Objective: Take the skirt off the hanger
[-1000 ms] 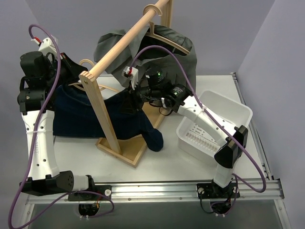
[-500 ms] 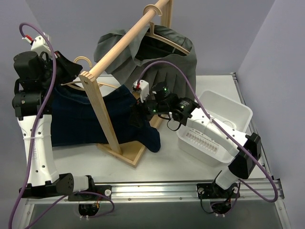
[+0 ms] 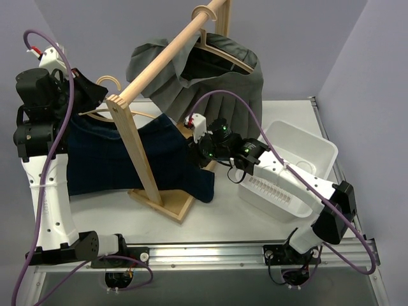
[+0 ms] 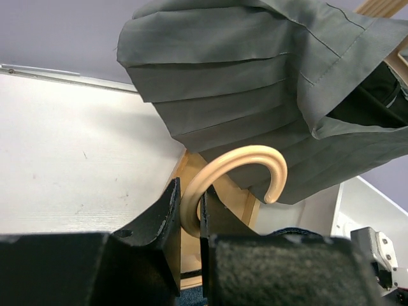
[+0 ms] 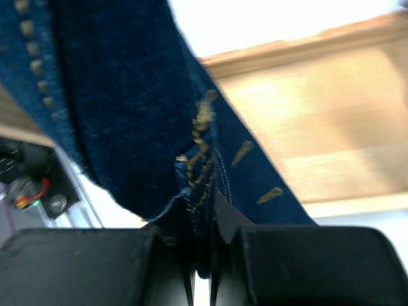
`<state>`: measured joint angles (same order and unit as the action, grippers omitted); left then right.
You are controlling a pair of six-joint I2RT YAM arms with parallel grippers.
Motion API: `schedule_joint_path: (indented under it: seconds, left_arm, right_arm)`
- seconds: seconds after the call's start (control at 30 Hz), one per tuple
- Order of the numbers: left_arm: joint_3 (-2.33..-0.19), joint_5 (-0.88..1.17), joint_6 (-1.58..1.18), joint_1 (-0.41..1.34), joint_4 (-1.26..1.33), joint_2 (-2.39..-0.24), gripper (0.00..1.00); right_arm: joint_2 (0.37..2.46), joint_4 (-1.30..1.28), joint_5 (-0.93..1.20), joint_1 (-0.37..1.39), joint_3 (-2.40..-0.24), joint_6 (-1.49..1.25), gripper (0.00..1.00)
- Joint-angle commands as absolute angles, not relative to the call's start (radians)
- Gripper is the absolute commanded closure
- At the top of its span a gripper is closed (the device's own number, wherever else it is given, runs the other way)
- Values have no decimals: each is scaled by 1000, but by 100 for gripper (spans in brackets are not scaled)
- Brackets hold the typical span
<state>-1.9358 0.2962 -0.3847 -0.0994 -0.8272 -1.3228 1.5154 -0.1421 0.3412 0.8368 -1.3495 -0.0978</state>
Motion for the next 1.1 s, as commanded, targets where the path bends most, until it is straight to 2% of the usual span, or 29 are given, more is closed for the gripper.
schedule_joint_path:
  seconds: [0.0,0.1,0.13,0.23,0.43,0.57,0.73,0.93,1.07]
  left_arm:
    - [-1997,243,-364,-106,-778,-1315,98]
    - [-2029,216,-364,-109,-779,-1336,98]
    - [-2031,195,-370,-112,-776,-1339,98]
    - [-2022,151,-385,-118,-753,-1344,98]
    - [-1884,89,-477,-135,-600,-1272,98]
    - [-1842,127,-537,-140,-519,-1258,98]
    - [-1824,169,-606,-138,-473,-1273,98]
    - [-1818,238,-705,-150,-404,-1292,98]
    - [-1741,337,-859,-167,-231,-1282,98]
  right_arm:
    - [1473,-179,189,830,-1359,-112,100]
    - [1447,-227,73,828,-1342,-162,100]
    - [1434,-244,-40,828,-1338,-205,100]
    - [1356,-294,-190,801,-1299,-288,100]
    - [1154,-370,-316,766,-1177,-382,100]
    - [1080,-347,-218,758,-1137,-371,100]
    - [1083,-270,-95,759,-1068,-397,100]
    - [1111,-143,36,773,-1023,-403,100]
    - [1213,-57,147,779,-1058,-393,100]
